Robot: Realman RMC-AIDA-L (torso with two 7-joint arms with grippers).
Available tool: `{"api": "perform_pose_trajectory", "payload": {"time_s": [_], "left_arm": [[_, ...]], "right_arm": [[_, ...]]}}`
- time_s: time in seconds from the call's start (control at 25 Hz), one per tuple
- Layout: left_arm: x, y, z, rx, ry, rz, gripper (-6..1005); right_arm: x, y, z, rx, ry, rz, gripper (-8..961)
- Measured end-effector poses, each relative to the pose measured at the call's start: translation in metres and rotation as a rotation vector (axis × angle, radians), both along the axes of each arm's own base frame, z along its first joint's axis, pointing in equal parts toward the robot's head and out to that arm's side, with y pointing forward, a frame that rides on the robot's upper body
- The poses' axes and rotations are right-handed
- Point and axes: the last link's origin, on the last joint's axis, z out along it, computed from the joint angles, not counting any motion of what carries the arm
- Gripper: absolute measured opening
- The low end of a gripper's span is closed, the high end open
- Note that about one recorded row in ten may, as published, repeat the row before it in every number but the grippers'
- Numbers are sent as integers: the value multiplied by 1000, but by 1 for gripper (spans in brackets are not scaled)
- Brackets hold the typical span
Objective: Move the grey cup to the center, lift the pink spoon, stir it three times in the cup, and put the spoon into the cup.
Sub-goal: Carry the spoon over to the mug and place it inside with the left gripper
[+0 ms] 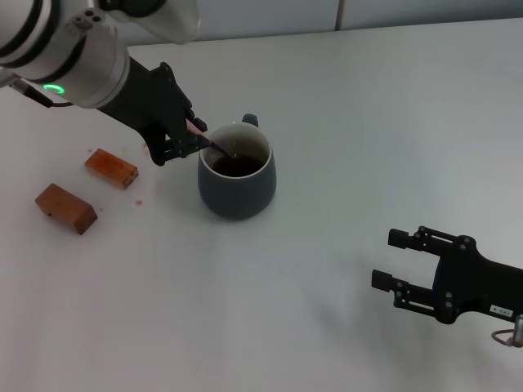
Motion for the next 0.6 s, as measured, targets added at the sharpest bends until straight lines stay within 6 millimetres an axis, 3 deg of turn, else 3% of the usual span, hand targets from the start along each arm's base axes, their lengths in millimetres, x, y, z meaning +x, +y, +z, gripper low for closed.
{"api": "perform_pose_trajectory", "payload": {"time_s": [0.6], "left_arm": [[4,4,-21,7,129,-16,129]], "right_arm": [[0,-1,-1,-9,-2,4,719]]}}
